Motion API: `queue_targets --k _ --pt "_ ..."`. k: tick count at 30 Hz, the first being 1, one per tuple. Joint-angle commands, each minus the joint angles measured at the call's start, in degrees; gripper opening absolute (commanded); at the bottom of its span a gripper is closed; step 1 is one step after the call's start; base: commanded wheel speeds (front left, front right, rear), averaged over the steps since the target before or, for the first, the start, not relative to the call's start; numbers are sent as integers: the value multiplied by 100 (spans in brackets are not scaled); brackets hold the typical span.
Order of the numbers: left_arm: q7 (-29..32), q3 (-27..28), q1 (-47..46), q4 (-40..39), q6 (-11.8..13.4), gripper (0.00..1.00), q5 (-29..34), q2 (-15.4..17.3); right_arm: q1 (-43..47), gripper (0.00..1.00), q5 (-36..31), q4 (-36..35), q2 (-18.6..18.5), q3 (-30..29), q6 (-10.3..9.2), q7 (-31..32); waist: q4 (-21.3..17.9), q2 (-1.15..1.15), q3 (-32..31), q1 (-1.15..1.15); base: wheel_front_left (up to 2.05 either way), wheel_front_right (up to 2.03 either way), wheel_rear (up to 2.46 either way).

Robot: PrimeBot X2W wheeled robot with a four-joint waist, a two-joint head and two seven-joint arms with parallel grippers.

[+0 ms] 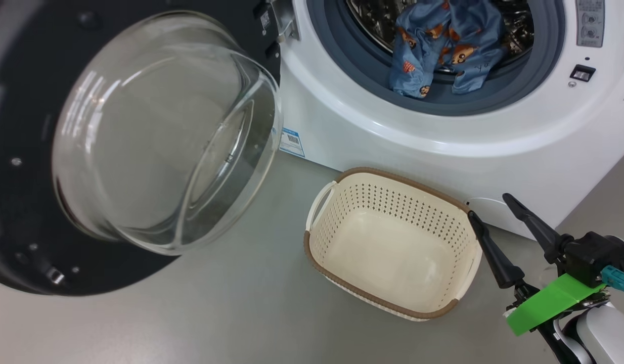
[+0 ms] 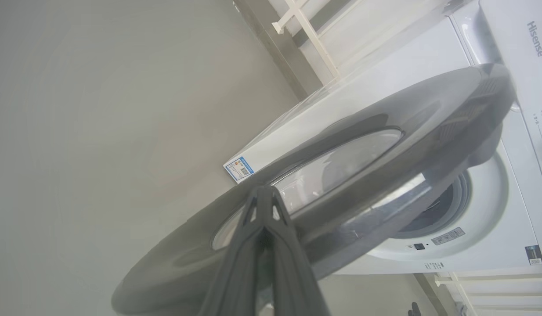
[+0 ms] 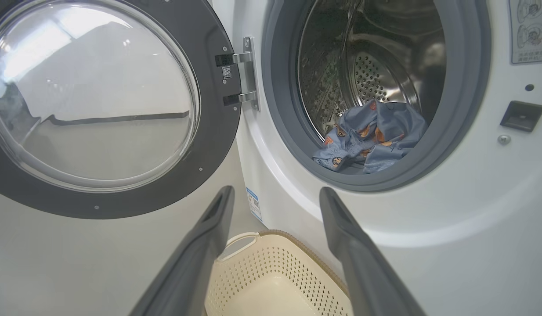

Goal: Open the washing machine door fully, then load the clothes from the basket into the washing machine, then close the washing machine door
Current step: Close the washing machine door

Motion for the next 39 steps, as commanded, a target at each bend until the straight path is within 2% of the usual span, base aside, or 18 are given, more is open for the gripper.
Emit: queue_targets --k 1,12,21,30,39 --pt "232 -6 67 -259 -23 0 -29 197 69 100 89 -106 -27 46 31 -46 15 0 -60 0 0 0 0" --pt "847 -56 377 -1004 -23 0 -265 194 180 100 77 -107 101 2 31 -46 -6 0 -249 0 0 0 0" --pt "1261 -95 543 -1909 -23 0 -397 109 260 100 66 -118 192 -83 31 -46 -130 0 -368 0 0 0 0" --pt "1533 -258 610 -2814 -23 0 -371 -145 291 100 40 -126 272 -171 31 -46 -400 0 -439 0 0 0 0" --pt "1638 -461 560 -3368 -23 0 -275 -440 300 100 19 -135 335 -273 31 -46 -735 0 -450 0 0 0 0"
